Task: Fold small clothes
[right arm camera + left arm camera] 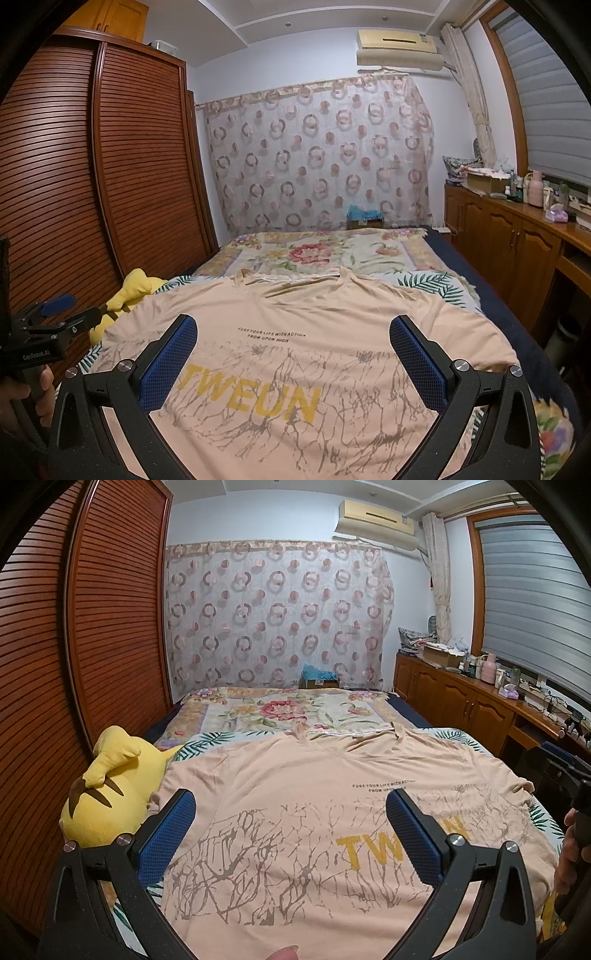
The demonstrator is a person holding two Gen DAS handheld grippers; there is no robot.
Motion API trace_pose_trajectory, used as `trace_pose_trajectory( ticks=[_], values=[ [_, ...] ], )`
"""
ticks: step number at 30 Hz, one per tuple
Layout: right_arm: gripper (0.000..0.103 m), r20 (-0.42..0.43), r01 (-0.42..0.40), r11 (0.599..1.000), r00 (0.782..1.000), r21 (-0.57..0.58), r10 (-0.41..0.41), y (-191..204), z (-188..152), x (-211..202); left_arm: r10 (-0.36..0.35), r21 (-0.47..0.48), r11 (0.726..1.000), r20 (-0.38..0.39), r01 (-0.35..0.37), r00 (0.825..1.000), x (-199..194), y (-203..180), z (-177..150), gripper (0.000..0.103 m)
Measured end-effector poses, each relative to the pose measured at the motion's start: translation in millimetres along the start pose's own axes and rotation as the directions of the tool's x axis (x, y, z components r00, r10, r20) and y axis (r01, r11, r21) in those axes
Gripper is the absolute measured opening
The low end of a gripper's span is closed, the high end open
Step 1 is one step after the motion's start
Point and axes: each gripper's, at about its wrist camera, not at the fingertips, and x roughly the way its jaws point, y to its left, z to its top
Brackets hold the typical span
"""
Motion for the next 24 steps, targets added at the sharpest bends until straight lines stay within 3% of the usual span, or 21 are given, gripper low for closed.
trace_pose_trajectory(
  ticks=[10, 24],
  values=[
    [0.103, -0.031, -0.02, 0.999, 0.999, -0.045, 0.019, 9.6, 5.0, 11.7, 0.02, 0.005, 1.0, -0.067, -0.02, 0.998, 20.6, 24.0, -12.9, 0.103],
    [0.103, -0.149, -0.116, 0.988, 0.984, -0.1, 0.1, 10.0, 7.5, 47.8, 0.077, 0.006, 0.997, -0.148, -0.077, 0.986, 45.8, 82.0, -25.5, 0.103]
  ],
)
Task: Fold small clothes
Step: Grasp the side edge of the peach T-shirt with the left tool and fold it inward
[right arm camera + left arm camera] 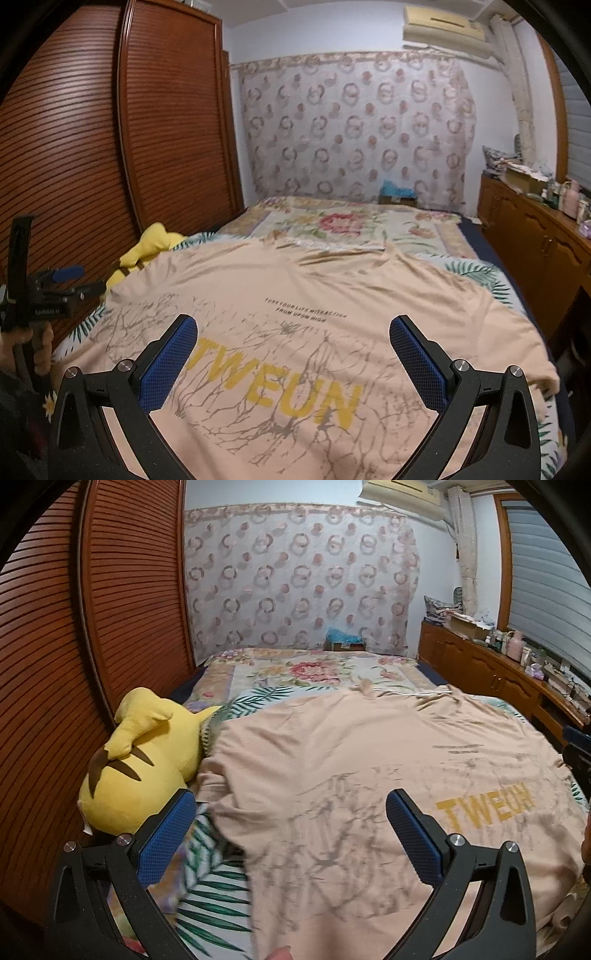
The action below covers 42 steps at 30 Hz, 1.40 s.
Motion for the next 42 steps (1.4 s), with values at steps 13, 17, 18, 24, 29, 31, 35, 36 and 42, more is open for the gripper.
trace_pose_trajectory(
  ticks=[13, 17, 18, 24, 29, 31, 35, 36, 42],
  values=[
    [0.103, -0.165, -0.096, 0.993, 0.983, -0.065, 0.084, -0.9, 12.0, 27.9, 0.031, 0.021, 0.999, -0.099, -0.029, 0.995, 34.5, 54.9, -8.8, 0.083],
    [0.103, -0.196, -0.116, 0.988, 0.976, -0.098, 0.095, -0.9, 18.0, 28.6, 0.033, 0.017, 0.999, -0.155, -0.031, 0.987, 48.9, 71.3, -11.9, 0.069],
    [0.103, -0.202, -0.123, 0.987, 0.974, -0.104, 0.1, -2.1, 19.5, 27.6, 0.022, 0.008, 1.0, -0.165, -0.02, 0.986, 52.8, 75.7, -12.1, 0.067],
    [0.103, -0.227, -0.135, 0.982, 0.969, -0.131, 0.103, -9.4, 16.7, 23.4, -0.062, -0.029, 0.998, -0.205, 0.057, 0.977, 68.2, 85.9, -9.0, 0.058],
    [0.103, -0.233, -0.143, 0.98, 0.966, -0.135, 0.109, -17.1, 20.8, 12.6, -0.118, -0.081, 0.991, -0.225, 0.102, 0.967, 83.4, 92.2, 2.0, 0.049],
    [0.103, -0.233, -0.139, 0.981, 0.967, -0.135, 0.105, -18.2, 20.6, 16.2, -0.131, -0.097, 0.989, -0.238, 0.11, 0.962, 90.7, 94.4, 5.6, 0.047],
    [0.103, -0.234, -0.141, 0.982, 0.966, -0.124, 0.109, -17.5, 19.1, 17.4, -0.144, -0.084, 0.988, -0.268, 0.126, 0.953, 99.5, 92.6, 8.0, 0.038],
    [0.103, -0.233, -0.139, 0.983, 0.966, -0.123, 0.108, -14.3, 18.5, 21.5, -0.156, -0.09, 0.987, -0.269, 0.137, 0.95, 99.9, 92.9, 7.9, 0.034],
    [0.103, -0.232, -0.131, 0.984, 0.967, -0.122, 0.1, -6.3, 17.3, 30.5, -0.161, -0.079, 0.986, -0.263, 0.145, 0.951, 95.0, 95.2, 11.1, 0.006]
  ],
)
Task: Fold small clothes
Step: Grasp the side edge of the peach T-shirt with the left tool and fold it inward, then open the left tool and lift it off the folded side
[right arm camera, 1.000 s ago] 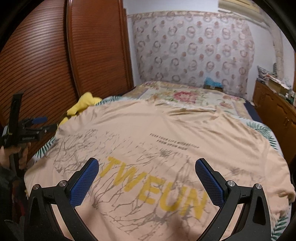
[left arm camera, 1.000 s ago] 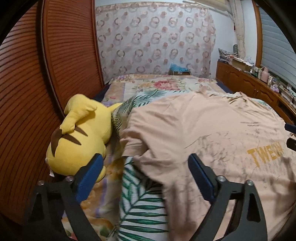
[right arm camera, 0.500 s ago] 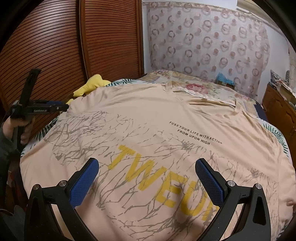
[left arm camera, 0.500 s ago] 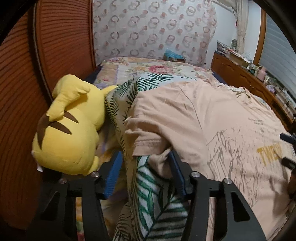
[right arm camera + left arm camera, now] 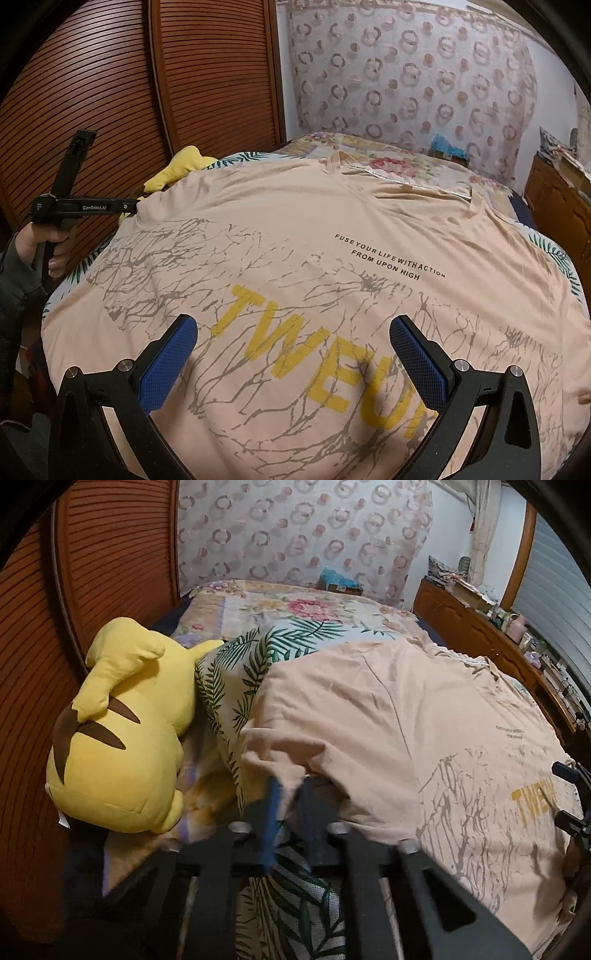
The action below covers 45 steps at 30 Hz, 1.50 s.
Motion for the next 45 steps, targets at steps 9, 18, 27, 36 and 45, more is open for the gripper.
trace_pose_trajectory(
  ticks=[9, 18, 27, 36, 45],
  values=[
    [0.103, 0.004, 0.002, 1.0, 1.0, 0.004, -0.002, 1.5, -1.0, 3.2, -0.023, 0.076, 0.997, 0.119, 0.014, 0.993, -41.6, -34.6, 21.7, 0.005],
    [0.103, 0.007, 0.001, 1.0, 1.0, 0.009, -0.001, -2.5, -1.2, 4.2, -0.152, 0.228, 0.967, 0.151, 0.115, 0.977, -60.4, -115.3, 36.2, 0.005],
    [0.103, 0.006, -0.003, 1.0, 1.0, 0.013, 0.003, -4.7, -2.0, 4.2, -0.187, 0.246, 0.959, 0.179, 0.141, 0.966, -72.0, -141.1, 24.0, 0.028],
    [0.103, 0.003, -0.005, 1.0, 1.0, 0.012, 0.005, -6.2, -2.2, 4.9, -0.107, 0.133, 0.988, 0.277, 0.072, 0.955, -86.7, -104.8, -6.0, 0.077],
    [0.1, 0.016, -0.013, 1.0, 1.0, -0.028, 0.013, -0.8, -0.4, -1.0, -0.021, 0.093, 0.996, 0.3, -0.007, 0.954, -86.3, -89.2, -35.3, 0.08]
  ],
)
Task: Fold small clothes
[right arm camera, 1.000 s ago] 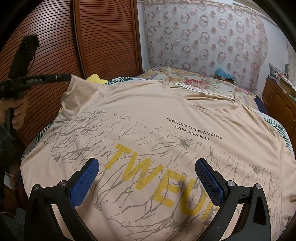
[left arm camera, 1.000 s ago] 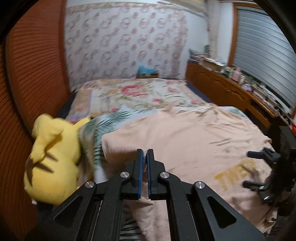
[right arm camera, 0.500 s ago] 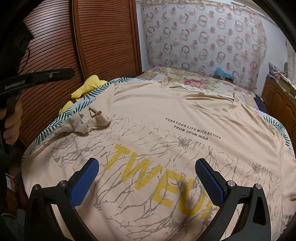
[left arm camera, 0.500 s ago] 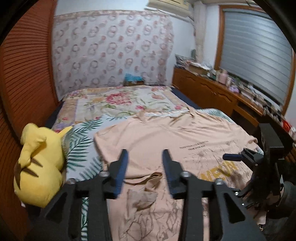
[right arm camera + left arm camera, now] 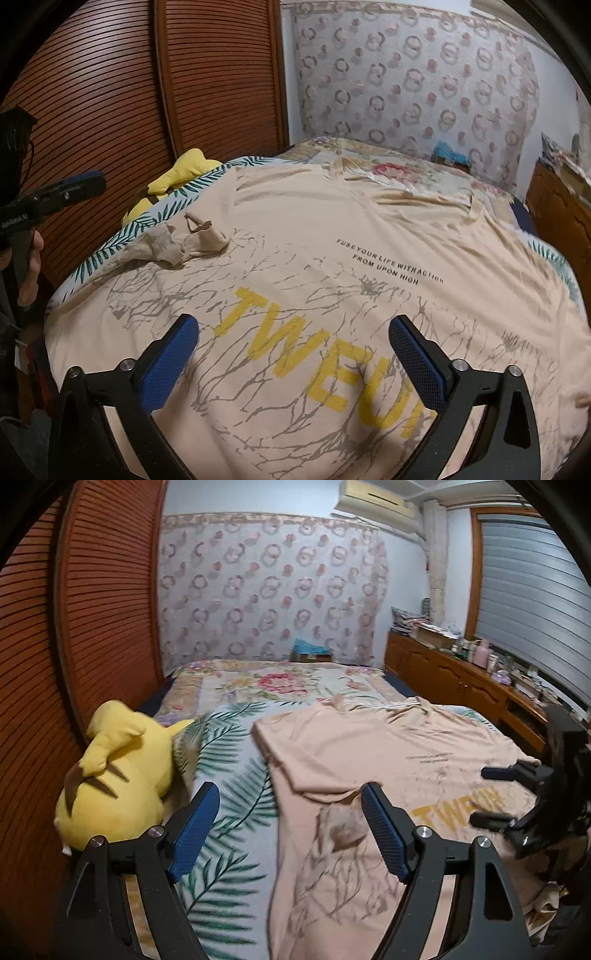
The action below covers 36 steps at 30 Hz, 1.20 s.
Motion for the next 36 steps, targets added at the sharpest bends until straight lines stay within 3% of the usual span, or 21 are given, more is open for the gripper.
trace_pose_trajectory(
  ticks=[10, 16, 28, 36],
  values=[
    [0.061, 0.033, -0.123, 0.984, 0.991, -0.127, 0.129, 20.3, 56.7, -14.7, 0.008, -0.047, 0.999, -0.041, -0.01, 0.999, -1.4, 12.4, -27.2, 0.08],
    [0.035, -0.038, -0.271, 0.944, 0.963, -0.186, 0.269, 41.7, 84.5, 32.9, 0.017, -0.049, 0.999, -0.038, -0.019, 0.999, -7.7, 15.9, -31.2, 0.08],
    [0.029, -0.256, -0.393, 0.897, 0.906, -0.204, 0.338, 77.3, 99.6, 145.1, 0.027, -0.049, 0.998, -0.038, -0.029, 0.999, -14.2, 22.6, -31.4, 0.08],
    [0.03, -0.251, -0.265, 0.916, 0.949, -0.303, 0.191, 92.8, 106.6, 177.2, 0.021, -0.047, 0.999, -0.052, -0.024, 0.998, -11.2, 22.4, -36.1, 0.08]
  ],
)
